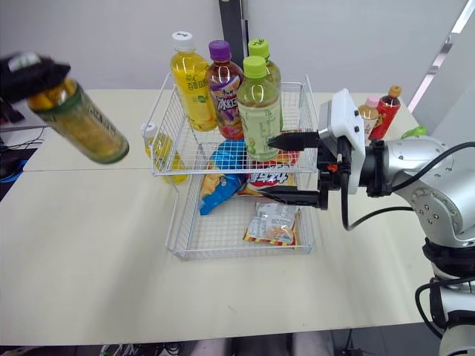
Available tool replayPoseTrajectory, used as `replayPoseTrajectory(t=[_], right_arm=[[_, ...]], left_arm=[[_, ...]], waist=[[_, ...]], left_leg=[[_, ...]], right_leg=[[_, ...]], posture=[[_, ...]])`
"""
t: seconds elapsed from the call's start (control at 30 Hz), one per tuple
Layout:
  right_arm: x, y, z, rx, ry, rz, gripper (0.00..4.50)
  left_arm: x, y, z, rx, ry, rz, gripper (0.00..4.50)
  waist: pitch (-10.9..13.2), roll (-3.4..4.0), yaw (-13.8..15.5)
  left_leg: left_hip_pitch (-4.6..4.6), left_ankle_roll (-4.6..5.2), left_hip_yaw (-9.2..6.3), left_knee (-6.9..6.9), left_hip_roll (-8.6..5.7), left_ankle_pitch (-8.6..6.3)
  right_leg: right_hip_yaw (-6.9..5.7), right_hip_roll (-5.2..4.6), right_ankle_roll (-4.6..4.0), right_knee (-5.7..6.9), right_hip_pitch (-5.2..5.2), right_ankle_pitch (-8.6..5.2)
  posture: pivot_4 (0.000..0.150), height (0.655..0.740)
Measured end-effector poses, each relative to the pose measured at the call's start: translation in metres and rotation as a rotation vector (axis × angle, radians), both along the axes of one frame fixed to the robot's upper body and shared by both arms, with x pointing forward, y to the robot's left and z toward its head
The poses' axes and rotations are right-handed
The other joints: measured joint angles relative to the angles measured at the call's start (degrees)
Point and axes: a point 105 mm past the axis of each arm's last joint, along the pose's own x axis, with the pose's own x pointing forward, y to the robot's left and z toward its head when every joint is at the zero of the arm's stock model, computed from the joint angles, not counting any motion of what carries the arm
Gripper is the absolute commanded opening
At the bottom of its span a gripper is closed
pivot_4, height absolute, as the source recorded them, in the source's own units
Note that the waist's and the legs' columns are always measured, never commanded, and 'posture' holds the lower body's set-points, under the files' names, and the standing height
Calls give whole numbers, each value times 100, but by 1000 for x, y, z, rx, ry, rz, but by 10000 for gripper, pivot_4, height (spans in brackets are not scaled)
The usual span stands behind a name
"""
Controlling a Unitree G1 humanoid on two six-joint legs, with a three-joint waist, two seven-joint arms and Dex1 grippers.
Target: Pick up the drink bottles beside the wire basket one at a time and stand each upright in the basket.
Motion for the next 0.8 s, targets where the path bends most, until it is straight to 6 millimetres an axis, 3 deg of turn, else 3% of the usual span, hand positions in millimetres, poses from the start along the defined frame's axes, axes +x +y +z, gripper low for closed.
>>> replayPoseTrajectory(t=[0.17,0.3,0.37,0.57,0.8], right_arm=[[1,-15,5,14,-13,-30,45000],[0,-17,4,24,-7,-31,45000],[0,-17,3,28,-4,-38,45000],[-2,-17,4,33,-22,-51,45000],[-5,-17,5,40,-19,-47,45000]], left_arm=[[-2,-21,50,-45,-55,-127,13805],[6,-59,62,-27,-30,-287,13805],[16,-77,57,-2,12,-341,13805],[50,-123,18,84,151,-457,13805],[66,-143,-4,115,151,-500,13805]], waist=[[1,-2,-32],[1,0,-31],[1,0,-36],[2,2,-49],[3,3,-62]], left_leg=[[1,0,2,1,5,0],[1,0,4,2,6,0],[1,0,7,2,5,0],[-1,0,11,-1,8,0],[-3,0,14,-2,9,0]], right_leg=[[2,8,2,3,1,0],[4,9,3,5,-1,-1],[8,9,2,6,-1,0],[15,8,1,6,-8,0],[18,7,1,4,-12,0]], posture=[[1500,7359],[1500,7359],[1500,7359],[1500,7359],[1500,7359]])
